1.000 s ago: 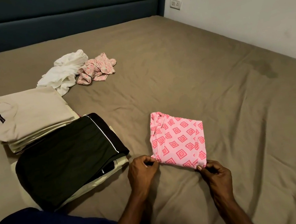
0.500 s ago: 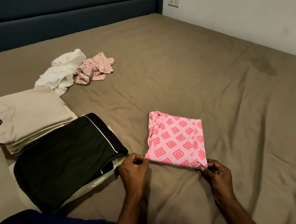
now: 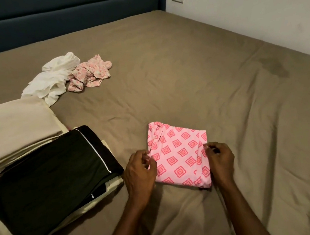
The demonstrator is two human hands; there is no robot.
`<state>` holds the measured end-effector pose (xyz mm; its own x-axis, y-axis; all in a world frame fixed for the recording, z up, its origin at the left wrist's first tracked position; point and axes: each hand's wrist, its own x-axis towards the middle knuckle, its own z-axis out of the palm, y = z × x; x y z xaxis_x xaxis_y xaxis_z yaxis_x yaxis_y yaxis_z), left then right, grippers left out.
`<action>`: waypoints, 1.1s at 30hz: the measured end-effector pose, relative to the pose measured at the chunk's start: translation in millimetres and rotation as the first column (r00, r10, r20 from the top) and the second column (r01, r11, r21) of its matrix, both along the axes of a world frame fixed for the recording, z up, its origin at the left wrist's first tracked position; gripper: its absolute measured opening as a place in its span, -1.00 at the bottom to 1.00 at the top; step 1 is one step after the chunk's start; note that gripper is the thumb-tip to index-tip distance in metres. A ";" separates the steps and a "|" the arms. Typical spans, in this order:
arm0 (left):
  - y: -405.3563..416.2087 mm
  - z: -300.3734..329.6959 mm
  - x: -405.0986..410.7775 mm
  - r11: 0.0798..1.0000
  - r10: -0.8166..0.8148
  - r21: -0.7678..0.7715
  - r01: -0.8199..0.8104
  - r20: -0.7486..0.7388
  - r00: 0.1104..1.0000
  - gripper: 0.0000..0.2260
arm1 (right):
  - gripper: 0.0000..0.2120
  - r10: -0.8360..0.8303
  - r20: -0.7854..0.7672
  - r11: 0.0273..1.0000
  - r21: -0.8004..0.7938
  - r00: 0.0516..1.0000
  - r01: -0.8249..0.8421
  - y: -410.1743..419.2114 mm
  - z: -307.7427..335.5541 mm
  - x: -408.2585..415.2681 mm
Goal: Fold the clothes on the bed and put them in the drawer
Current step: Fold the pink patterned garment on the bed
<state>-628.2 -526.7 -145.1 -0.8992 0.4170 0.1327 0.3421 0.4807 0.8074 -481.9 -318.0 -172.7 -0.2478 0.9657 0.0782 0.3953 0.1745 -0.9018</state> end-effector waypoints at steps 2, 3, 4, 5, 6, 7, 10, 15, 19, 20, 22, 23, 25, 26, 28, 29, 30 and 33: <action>29.2 2.0 -14.1 0.999 -0.012 -0.053 0.008 -0.076 0.997 -0.79 | -0.84 0.023 0.067 0.999 -0.029 0.998 -0.021 22.9 -6.6 -18.2; 44.3 2.8 -21.5 0.997 -0.017 -0.082 0.009 -0.093 0.995 -0.75 | -0.80 0.030 0.069 0.998 -0.057 0.997 -0.026 30.6 -7.7 -26.6; 59.4 3.2 -28.9 0.992 -0.026 -0.122 0.014 -0.097 0.995 -0.70 | -0.78 0.025 0.073 0.996 -0.088 0.997 -0.018 36.8 -7.2 -33.8; 73.3 2.3 -36.4 0.984 -0.040 -0.177 0.022 -0.102 0.994 -0.65 | -0.78 0.012 0.086 0.994 -0.113 0.996 -0.002 41.2 -6.0 -39.6; 88.3 0.0 -45.0 0.971 -0.056 -0.238 0.029 -0.110 0.992 -0.61 | -0.79 -0.007 0.109 0.992 -0.126 0.994 0.021 46.5 -4.3 -44.7; 97.4 -1.8 -51.4 0.957 -0.067 -0.287 0.033 -0.109 0.992 -0.58 | -0.78 -0.020 0.136 0.990 -0.133 0.990 0.038 47.4 -2.7 -47.3; 118.9 -6.1 -70.0 0.941 -0.058 -0.338 0.023 -0.092 0.994 -0.63 | -0.71 -0.037 0.133 0.990 -0.129 0.990 0.054 54.0 0.7 -49.5; 120.4 -16.8 -94.9 0.976 0.024 -0.217 -0.014 0.040 0.999 -0.83 | -0.89 -0.021 0.111 0.983 -0.178 0.994 0.040 66.7 -8.7 -48.9; 116.4 -20.3 -105.0 0.989 -0.042 -0.134 0.062 0.148 0.988 -0.69 | -0.92 -0.035 -0.016 0.975 -0.221 0.999 0.031 70.8 -28.1 -43.3; 119.9 -16.4 -105.2 0.982 -0.045 -0.178 0.069 0.139 0.989 -0.62 | -0.89 -0.040 -0.037 0.975 -0.218 0.999 0.031 70.5 -30.5 -42.8; 130.1 -10.4 -106.0 0.956 -0.051 -0.284 0.066 0.062 0.997 -0.56 | -0.90 -0.049 -0.065 0.980 -0.195 0.997 0.035 68.1 -32.9 -43.5; 135.1 -9.2 -106.6 0.942 -0.071 -0.328 0.075 0.025 0.997 -0.58 | -0.93 -0.051 -0.079 0.984 -0.174 0.996 0.037 66.4 -33.6 -43.9; 145.7 -9.5 -109.7 0.925 -0.117 -0.366 0.106 -0.008 0.993 -0.69 | -0.93 -0.067 -0.117 0.985 -0.166 0.991 0.047 65.1 -36.5 -45.8; 149.8 -11.1 -112.4 0.926 -0.138 -0.356 0.123 -0.015 0.990 -0.74 | -0.92 -0.082 -0.131 0.983 -0.174 0.988 0.058 66.7 -39.3 -46.2; 149.1 -17.4 -120.3 0.948 -0.118 -0.298 0.113 0.002 0.993 -0.78 | -0.93 -0.108 -0.154 0.977 -0.201 0.982 0.076 69.7 -43.3 -46.4; 146.1 -23.8 -126.5 0.968 -0.062 -0.241 0.074 0.058 0.996 -0.76 | -0.94 -0.123 -0.166 0.974 -0.211 0.978 0.087 71.2 -44.7 -46.4; 140.2 -30.0 -133.3 0.987 0.014 -0.161 0.011 0.154 0.988 -0.73 | -0.94 -0.136 -0.179 0.971 -0.217 0.974 0.096 72.4 -45.7 -47.1; 128.3 -50.8 -145.0 0.989 0.098 0.062 -0.138 0.429 0.898 -0.63 | -0.95 -0.154 -0.188 0.973 -0.199 0.970 0.116 76.4 -51.8 -47.1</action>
